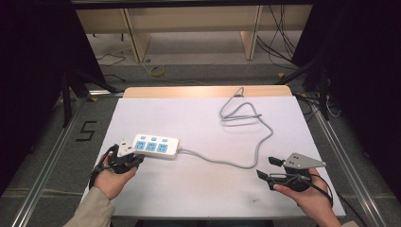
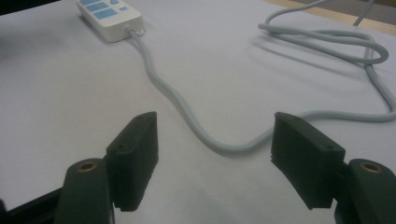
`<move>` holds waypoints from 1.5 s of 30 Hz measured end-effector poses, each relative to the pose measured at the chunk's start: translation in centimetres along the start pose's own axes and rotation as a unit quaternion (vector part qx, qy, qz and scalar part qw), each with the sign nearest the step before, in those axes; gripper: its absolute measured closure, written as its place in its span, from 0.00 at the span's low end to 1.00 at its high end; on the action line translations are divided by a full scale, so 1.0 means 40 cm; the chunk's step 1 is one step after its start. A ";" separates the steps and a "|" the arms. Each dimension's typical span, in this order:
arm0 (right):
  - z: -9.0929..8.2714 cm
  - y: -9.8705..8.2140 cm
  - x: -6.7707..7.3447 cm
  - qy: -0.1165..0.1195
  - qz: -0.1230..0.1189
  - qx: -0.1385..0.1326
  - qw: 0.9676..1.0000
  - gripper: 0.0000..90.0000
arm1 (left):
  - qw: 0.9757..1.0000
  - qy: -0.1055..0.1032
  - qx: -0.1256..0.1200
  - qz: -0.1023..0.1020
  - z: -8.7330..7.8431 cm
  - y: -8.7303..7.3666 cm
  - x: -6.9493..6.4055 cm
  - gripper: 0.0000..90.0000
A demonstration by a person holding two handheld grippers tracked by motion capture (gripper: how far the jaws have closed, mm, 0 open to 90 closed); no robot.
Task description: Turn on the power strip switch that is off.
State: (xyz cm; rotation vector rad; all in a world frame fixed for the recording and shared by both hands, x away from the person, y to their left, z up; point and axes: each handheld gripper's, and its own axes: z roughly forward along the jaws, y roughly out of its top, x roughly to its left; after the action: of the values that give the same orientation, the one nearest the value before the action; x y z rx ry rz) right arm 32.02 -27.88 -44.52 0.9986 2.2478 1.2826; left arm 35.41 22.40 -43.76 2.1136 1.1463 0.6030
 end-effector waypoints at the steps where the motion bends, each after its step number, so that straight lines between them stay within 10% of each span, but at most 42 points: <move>1: 0.000 0.000 0.000 0.000 0.000 -0.001 1.000 0.35 | 1.000 0.000 0.000 0.000 0.000 0.000 0.000 1.00; 45: 0.001 0.000 0.000 0.000 -0.002 0.001 1.000 0.34 | 0.999 0.026 0.016 -0.017 0.046 0.061 0.034 1.00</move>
State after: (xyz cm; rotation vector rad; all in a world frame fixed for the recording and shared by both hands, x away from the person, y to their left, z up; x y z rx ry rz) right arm 32.03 -27.84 -44.52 0.9939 2.2496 1.2786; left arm 38.65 21.97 -43.13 2.1117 1.2261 0.6309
